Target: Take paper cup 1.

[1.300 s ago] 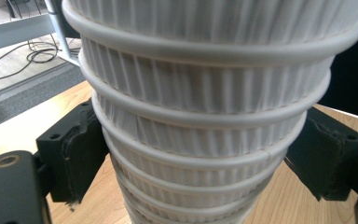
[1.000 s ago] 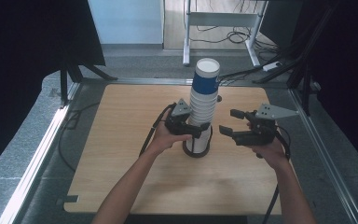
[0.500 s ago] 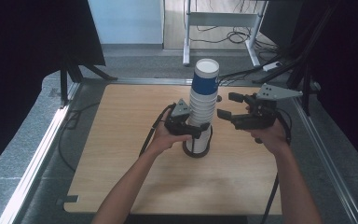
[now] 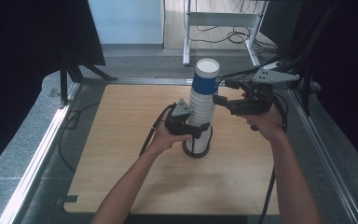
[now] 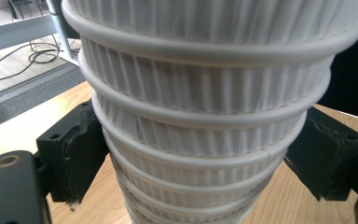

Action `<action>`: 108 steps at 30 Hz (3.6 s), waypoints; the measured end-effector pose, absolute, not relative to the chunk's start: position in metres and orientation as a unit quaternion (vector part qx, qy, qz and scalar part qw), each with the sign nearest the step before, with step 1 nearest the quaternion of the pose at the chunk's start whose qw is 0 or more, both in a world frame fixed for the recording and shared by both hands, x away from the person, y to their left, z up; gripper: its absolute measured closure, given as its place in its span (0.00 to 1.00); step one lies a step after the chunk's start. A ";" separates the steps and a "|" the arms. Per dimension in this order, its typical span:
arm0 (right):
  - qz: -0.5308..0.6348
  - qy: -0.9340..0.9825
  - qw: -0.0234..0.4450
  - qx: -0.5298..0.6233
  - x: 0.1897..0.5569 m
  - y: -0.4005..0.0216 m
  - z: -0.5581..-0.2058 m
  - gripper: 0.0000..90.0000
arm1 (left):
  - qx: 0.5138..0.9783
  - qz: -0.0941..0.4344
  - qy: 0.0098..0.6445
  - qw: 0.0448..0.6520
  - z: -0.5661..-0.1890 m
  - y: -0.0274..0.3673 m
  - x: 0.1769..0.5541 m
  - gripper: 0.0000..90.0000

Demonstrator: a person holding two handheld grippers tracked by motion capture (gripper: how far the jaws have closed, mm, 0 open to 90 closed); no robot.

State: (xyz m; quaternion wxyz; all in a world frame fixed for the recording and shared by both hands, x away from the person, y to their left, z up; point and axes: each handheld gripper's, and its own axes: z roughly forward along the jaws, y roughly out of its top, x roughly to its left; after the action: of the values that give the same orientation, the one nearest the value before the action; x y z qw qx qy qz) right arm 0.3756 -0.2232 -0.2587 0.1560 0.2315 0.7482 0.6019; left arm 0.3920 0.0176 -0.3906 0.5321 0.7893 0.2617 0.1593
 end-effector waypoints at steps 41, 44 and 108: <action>0.597 0.752 0.175 0.219 0.404 -0.171 -0.224 0.31 | 0.791 0.157 0.268 0.528 -0.390 0.018 0.389 0.14; 0.604 0.746 0.177 0.219 0.404 -0.172 -0.222 0.31 | 0.791 0.159 0.268 0.527 -0.390 0.018 0.390 0.14; 0.638 0.710 0.203 0.218 0.341 -0.265 -0.264 0.32 | 0.793 0.157 0.272 0.522 -0.388 0.019 0.390 0.14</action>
State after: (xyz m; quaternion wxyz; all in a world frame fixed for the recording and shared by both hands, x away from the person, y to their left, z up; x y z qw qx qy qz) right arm 0.3409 -0.2648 -0.2642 0.2032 0.2181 0.7098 0.6382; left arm 0.3898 0.0187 -0.3876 0.5217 0.7932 0.2720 0.1571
